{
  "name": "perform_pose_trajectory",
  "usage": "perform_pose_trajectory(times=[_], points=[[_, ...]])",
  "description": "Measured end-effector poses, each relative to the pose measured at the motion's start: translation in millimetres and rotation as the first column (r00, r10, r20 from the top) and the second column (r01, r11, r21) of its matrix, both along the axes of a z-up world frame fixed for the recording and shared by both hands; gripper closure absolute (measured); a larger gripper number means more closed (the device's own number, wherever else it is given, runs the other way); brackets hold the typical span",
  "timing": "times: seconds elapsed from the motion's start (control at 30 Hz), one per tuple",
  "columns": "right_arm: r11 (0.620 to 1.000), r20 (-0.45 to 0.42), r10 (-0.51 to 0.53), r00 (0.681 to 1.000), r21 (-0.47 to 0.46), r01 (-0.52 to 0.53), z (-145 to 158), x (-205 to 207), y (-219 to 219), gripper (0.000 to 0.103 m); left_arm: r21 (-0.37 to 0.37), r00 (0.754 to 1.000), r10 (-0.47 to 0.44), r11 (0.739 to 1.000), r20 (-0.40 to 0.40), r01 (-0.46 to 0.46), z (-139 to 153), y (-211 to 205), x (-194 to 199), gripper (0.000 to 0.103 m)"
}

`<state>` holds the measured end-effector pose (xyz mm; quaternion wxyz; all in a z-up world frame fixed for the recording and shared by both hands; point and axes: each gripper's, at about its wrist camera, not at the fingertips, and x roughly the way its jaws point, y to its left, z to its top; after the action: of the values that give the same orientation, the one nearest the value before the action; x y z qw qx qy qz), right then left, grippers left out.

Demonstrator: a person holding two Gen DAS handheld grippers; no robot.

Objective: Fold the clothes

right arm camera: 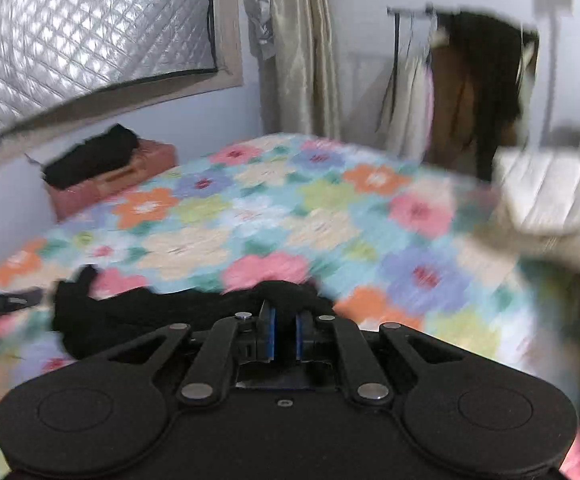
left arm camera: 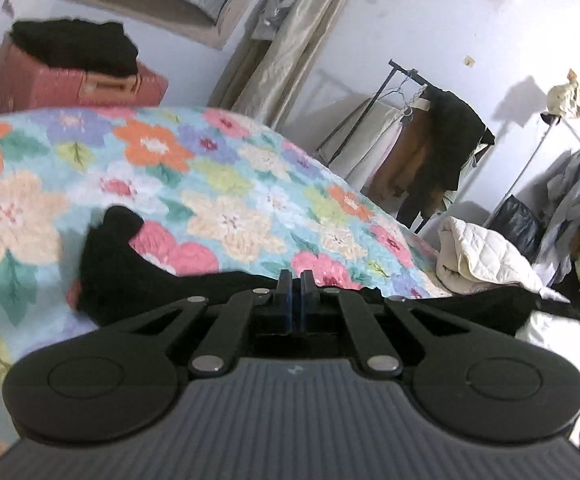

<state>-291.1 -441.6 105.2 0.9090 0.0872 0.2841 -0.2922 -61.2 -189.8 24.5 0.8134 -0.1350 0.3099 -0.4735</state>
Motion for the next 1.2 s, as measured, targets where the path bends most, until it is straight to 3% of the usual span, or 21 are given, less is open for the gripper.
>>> perform_pose_trajectory(times=[0.2,0.27,0.33,0.47,0.53,0.6,0.63,0.7,0.73,0.8,0.87,0.97,1.07,1.13,1.17,1.2], points=[[0.999,0.017,-0.034,0.999,0.003,0.034,-9.9,33.8,-33.3,0.093,0.138,0.994,-0.026,0.990,-0.106,0.041,-30.9,-14.4,10.0,0.099],[0.999,0.039,-0.051,0.998,0.005,0.051,-7.0,37.4,-47.5,0.093,0.197,0.996,-0.016,0.980,-0.093,0.034,-38.3,-20.2,9.6,0.099],[0.997,0.027,-0.072,0.997,0.028,0.071,-9.6,44.3,-64.8,0.093,0.212,0.995,-0.003,0.977,-0.102,0.025,-46.1,-20.7,11.5,0.098],[0.990,-0.079,-0.118,0.990,0.075,0.123,-37.2,62.5,-93.2,0.093,0.217,0.989,0.020,0.976,-0.143,0.012,-57.2,-22.2,21.3,0.095],[0.980,-0.102,-0.143,0.985,0.122,0.155,-53.8,63.0,-101.3,0.091,0.219,0.987,0.033,0.976,-0.159,0.002,-62.5,-21.8,25.5,0.087],[0.967,-0.105,-0.167,0.980,0.178,0.184,-68.2,57.4,-105.0,0.088,0.218,0.983,0.047,0.976,-0.177,-0.007,-68.0,-21.6,29.7,0.073],[0.960,-0.103,-0.181,0.978,0.200,0.198,-73.7,53.2,-104.9,0.084,0.216,0.981,0.055,0.976,-0.184,-0.014,-69.8,-21.3,32.4,0.072],[0.946,-0.072,-0.219,0.973,0.227,0.230,-79.6,38.8,-97.9,0.073,0.203,0.976,0.074,0.979,-0.203,-0.032,-74.3,-18.5,39.5,0.068],[0.940,-0.045,-0.238,0.970,0.242,0.241,-81.5,30.2,-92.0,0.061,0.190,0.973,0.079,0.981,-0.216,-0.038,-76.2,-16.3,42.9,0.065],[0.932,0.029,-0.250,0.968,0.277,0.233,-84.4,13.0,-75.1,0.056,0.156,0.965,0.082,0.987,-0.251,-0.043,-80.6,-11.1,50.7,0.058],[0.944,0.093,-0.181,0.979,0.296,0.146,-88.2,4.0,-52.0,0.056,0.135,0.952,0.083,0.990,-0.296,-0.044,-85.3,-7.9,57.7,0.054],[0.976,0.065,0.080,0.995,0.196,-0.091,-93.6,20.3,-1.5,0.056,0.117,0.927,0.086,0.992,-0.365,-0.046,-91.6,-5.2,66.6,0.045],[0.944,-0.041,0.319,0.947,0.099,-0.314,-98.6,53.0,40.2,0.056,0.097,0.910,0.079,0.994,-0.407,-0.043,-96.1,-3.3,72.1,0.045],[0.918,-0.060,0.394,0.917,0.083,-0.388,-103.9,72.9,55.0,0.056,0.083,0.909,0.073,0.996,-0.410,-0.042,-97.3,-1.4,74.3,0.059],[0.905,-0.062,0.423,0.904,0.080,-0.417,-106.5,82.2,60.4,0.056,0.081,0.912,0.068,0.996,-0.406,-0.038,-97.4,-0.6,75.3,0.087],[0.891,-0.074,0.452,0.889,0.075,-0.447,-110.4,93.5,65.2,0.056,0.086,0.916,0.065,0.996,-0.396,-0.033,-96.6,0.1,75.6,0.092]])
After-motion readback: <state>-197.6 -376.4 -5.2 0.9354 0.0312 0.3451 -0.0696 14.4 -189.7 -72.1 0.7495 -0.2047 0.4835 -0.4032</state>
